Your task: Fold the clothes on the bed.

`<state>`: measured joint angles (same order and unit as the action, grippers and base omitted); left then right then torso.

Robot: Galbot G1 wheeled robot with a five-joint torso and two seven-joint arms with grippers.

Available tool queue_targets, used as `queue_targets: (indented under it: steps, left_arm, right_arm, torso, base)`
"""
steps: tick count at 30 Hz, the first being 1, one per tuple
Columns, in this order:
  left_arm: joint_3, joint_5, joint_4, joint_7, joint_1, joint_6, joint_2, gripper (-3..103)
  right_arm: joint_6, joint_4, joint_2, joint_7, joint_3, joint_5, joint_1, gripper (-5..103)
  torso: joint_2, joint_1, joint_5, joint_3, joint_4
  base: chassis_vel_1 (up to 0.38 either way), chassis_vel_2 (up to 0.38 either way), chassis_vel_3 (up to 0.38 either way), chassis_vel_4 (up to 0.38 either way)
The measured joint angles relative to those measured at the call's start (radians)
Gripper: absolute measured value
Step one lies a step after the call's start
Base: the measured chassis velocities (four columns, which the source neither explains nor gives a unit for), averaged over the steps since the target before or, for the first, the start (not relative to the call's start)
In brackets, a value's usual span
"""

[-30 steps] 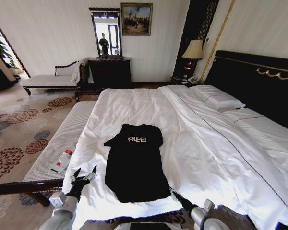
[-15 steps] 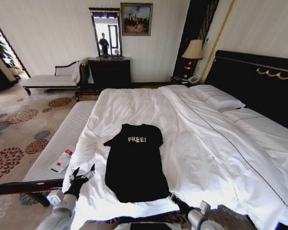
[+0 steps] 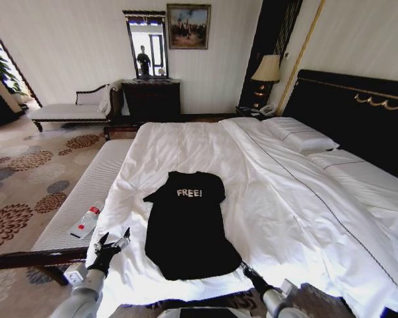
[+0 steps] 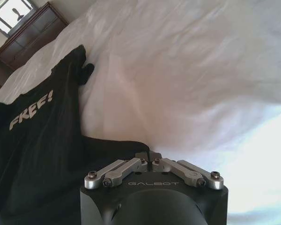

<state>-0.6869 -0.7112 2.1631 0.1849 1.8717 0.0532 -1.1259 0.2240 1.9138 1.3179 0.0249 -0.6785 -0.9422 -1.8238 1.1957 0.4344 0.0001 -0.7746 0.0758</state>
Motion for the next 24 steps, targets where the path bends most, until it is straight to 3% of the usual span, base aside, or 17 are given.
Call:
queue_targets:
  steps: [12, 17, 21, 24]
  left_arm:
    - [0.03, 0.013, -0.032, -0.008, 0.009, -0.003, 0.0, 100]
    - [0.082, 0.069, -0.046, -0.036, 0.041, -0.017, 0.002, 99]
    - [0.173, 0.18, -0.063, -0.083, 0.105, -0.065, 0.016, 98]
    - [0.212, 0.214, -0.073, -0.1, 0.124, -0.081, 0.031, 97]
  right_arm:
    - [0.005, -0.016, -0.028, -0.056, -0.141, -0.086, 0.071, 0]
    - [0.008, -0.021, -0.026, -0.061, -0.12, -0.071, 0.075, 0]
    - [0.008, -0.034, -0.01, -0.067, -0.07, -0.039, 0.087, 0]
    - [0.008, -0.038, -0.008, -0.07, -0.049, -0.025, 0.095, 0]
  torso:
    - [0.0, 0.0, 0.0, 0.0, -0.0001]
    - [0.0, 0.0, -0.0001, 0.0, 0.0003]
    - [0.0, 0.0, 0.0, 0.0, -0.0002]
    - [0.0, 0.0, -0.0001, 0.0, -0.0001]
  base:
    - [0.0, 0.0, 0.0, 0.0]
    - [0.0, 0.0, 0.0, 0.0]
    - [0.0, 0.0, 0.0, 0.0]
    - [0.0, 0.0, 0.0, 0.0]
